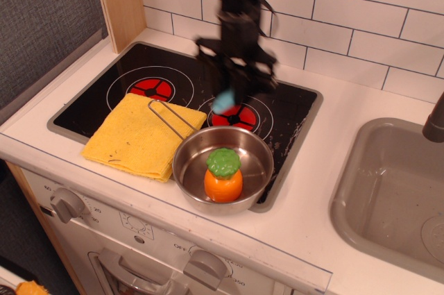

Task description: Move the ladle to the back left corner.

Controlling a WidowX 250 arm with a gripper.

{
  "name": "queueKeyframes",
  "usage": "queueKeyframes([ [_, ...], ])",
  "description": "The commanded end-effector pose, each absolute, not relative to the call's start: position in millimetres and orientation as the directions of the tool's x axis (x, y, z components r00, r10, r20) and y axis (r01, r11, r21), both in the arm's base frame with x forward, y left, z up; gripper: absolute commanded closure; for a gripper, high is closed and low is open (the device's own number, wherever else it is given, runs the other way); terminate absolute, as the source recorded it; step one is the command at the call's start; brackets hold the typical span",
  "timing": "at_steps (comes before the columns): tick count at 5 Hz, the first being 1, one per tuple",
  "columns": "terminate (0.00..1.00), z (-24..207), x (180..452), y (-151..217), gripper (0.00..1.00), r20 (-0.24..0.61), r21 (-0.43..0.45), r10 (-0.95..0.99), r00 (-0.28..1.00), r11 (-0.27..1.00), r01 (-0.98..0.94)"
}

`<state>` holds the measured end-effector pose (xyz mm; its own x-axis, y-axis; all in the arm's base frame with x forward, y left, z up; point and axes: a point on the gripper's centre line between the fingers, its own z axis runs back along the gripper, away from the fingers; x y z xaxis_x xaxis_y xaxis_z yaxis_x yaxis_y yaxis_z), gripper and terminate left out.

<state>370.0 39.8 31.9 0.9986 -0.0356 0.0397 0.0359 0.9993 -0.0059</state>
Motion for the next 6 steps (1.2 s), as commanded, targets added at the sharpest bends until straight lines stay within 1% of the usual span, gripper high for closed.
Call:
queueKeyframes([
  [1, 0.00, 65, 369, 115, 1.00, 0.136, -0.002, -0.106, 0.985, 0.994, 0.107],
  [2, 0.00, 60, 366, 150, 1.00, 0.114, 0.057, -0.133, 0.985, 0.990, 0.127],
  [3, 0.00, 55, 362, 164, 1.00, 0.104, 0.052, -0.115, 0.988, 0.993, 0.110],
  [4, 0.00, 49, 359, 172, 1.00, 0.088, 0.058, -0.089, 0.992, 0.995, 0.084],
  [5, 0.00, 42, 353, 175, 1.00, 0.078, 0.037, -0.071, 0.994, 0.997, 0.068],
  [6, 0.00, 39, 352, 176, 0.00, 0.071, 0.032, -0.097, 0.993, 0.995, 0.095],
])
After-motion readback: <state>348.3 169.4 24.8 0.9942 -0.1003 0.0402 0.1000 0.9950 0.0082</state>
